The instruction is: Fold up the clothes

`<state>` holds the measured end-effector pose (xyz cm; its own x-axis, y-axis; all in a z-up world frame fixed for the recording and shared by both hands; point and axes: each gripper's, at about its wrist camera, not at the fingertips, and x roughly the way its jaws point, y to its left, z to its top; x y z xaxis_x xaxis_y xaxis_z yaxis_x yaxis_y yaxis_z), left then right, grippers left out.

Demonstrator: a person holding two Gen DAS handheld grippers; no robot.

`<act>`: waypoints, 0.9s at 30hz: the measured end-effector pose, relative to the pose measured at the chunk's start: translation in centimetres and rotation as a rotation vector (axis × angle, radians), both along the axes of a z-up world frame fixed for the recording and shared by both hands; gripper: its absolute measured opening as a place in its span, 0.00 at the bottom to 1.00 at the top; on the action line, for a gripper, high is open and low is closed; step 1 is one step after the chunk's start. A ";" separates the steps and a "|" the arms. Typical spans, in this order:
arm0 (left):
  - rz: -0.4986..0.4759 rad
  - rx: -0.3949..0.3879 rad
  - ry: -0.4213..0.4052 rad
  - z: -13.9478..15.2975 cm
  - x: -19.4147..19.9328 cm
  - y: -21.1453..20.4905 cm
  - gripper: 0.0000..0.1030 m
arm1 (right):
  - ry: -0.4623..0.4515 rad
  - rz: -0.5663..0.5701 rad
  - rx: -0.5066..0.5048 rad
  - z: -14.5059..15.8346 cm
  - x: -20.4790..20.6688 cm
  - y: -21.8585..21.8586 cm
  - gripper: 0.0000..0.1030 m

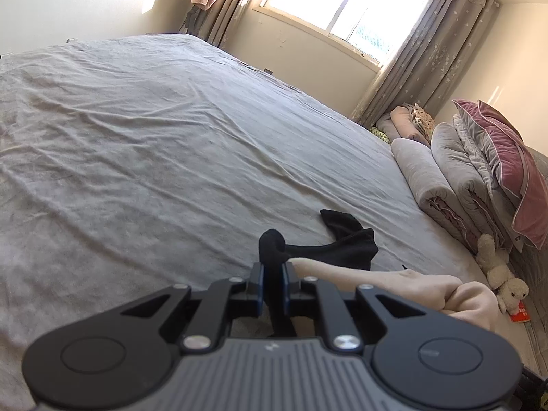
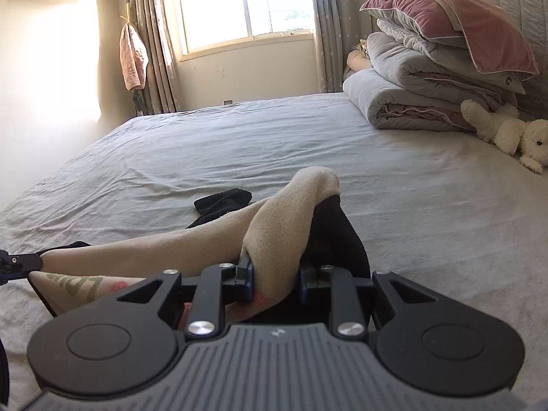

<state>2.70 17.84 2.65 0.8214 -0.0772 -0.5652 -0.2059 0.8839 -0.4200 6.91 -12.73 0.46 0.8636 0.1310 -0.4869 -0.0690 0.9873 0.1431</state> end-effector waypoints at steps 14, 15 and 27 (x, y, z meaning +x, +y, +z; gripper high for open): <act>-0.001 0.067 0.056 -0.8 0.7 -2.0 0.67 | 0.096 0.003 0.012 -0.8 -1.2 -2.3 0.81; -0.010 0.072 0.059 -0.9 0.7 -2.1 0.67 | 0.105 0.003 0.020 -0.9 -1.1 -2.5 0.85; -0.015 -0.003 0.141 -2.6 0.5 -1.5 0.67 | 0.315 0.021 0.250 -3.0 -0.8 -5.0 0.87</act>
<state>3.17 16.33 0.06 0.7322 -0.0908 -0.6750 -0.2499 0.8861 -0.3904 6.16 -17.75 -2.54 0.6731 0.2953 -0.6780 -0.0032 0.9180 0.3966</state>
